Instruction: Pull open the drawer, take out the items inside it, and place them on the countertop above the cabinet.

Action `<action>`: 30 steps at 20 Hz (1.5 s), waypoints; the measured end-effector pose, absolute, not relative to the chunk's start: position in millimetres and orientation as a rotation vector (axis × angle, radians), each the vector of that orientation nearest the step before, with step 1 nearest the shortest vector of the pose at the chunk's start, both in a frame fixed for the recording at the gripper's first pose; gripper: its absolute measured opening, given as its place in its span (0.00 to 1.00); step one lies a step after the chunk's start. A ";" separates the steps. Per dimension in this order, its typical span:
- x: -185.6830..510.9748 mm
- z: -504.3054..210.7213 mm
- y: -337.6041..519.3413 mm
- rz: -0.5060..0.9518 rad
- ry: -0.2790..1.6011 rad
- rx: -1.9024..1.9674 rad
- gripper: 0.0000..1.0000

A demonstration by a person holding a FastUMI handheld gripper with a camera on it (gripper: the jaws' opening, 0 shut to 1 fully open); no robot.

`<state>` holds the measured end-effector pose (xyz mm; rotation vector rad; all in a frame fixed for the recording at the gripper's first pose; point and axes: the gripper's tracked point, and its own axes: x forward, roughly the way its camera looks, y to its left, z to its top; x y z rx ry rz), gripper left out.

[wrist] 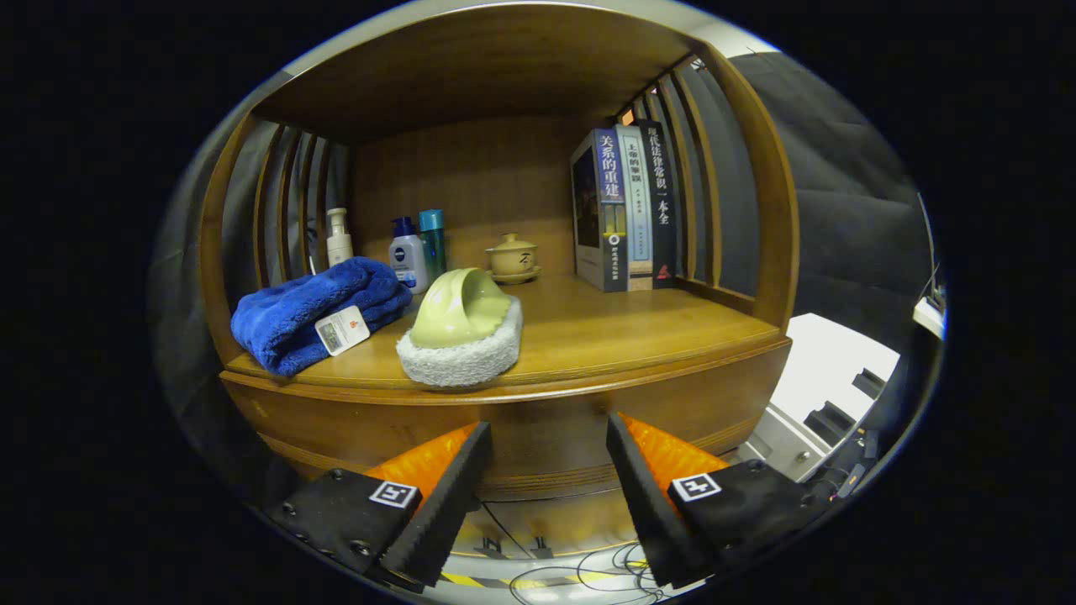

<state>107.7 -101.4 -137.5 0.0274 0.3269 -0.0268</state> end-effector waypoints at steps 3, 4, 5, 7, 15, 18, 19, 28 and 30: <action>105.7 -139.7 -102.4 -0.020 0.318 -0.012 0.95; 105.1 -140.3 -102.8 -0.023 0.323 -0.011 0.95; 104.0 -142.1 -101.5 -0.023 0.335 -0.001 0.96; 103.1 -141.5 -99.6 -0.018 0.354 0.030 0.96; 78.7 -58.5 -111.9 -0.023 0.264 0.000 0.96; 68.4 -6.0 -106.3 0.005 0.213 -0.008 0.96; 63.8 11.4 -106.8 0.014 0.195 -0.015 0.96; 13.1 112.8 -117.2 0.008 0.078 -0.059 0.96; 7.3 117.3 -118.1 -0.001 0.072 -0.052 0.96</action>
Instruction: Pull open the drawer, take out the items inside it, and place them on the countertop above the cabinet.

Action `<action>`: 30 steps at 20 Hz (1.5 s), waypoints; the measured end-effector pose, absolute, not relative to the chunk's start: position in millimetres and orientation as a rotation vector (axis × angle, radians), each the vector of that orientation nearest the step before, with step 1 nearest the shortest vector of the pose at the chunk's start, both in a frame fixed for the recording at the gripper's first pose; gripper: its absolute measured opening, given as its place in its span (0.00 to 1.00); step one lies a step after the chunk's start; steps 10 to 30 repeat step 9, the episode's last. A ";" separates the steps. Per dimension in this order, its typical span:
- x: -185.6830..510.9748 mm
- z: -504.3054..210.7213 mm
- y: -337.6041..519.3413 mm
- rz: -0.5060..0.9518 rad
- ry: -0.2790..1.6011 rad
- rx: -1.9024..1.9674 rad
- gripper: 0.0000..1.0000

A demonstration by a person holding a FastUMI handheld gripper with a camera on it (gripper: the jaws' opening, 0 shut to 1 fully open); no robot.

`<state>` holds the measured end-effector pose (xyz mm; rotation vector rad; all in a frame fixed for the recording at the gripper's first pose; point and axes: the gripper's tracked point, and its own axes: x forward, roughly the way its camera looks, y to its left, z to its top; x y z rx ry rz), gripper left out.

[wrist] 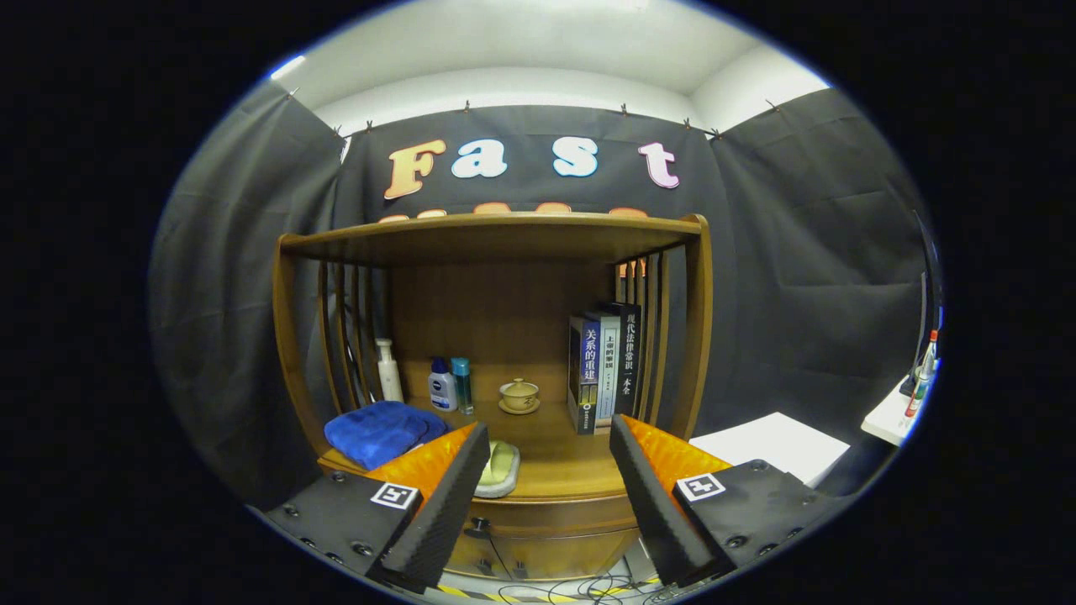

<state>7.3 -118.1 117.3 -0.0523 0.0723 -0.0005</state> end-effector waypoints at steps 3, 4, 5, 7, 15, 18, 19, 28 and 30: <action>4.3 116.7 -119.4 -0.021 0.067 -0.056 0.95; 4.0 114.7 -116.2 -0.016 0.075 -0.053 0.95; 3.4 112.1 -113.7 -0.011 0.083 -0.050 0.96; 2.9 111.7 -111.7 -0.010 0.091 -0.049 0.96; 2.6 112.1 -108.5 -0.008 0.087 -0.049 0.96; 2.6 112.1 -108.5 -0.008 0.087 -0.049 0.96; 2.6 112.1 -108.5 -0.008 0.087 -0.049 0.96; 2.6 112.1 -108.5 -0.008 0.087 -0.049 0.96; 2.6 112.1 -108.5 -0.008 0.087 -0.049 0.96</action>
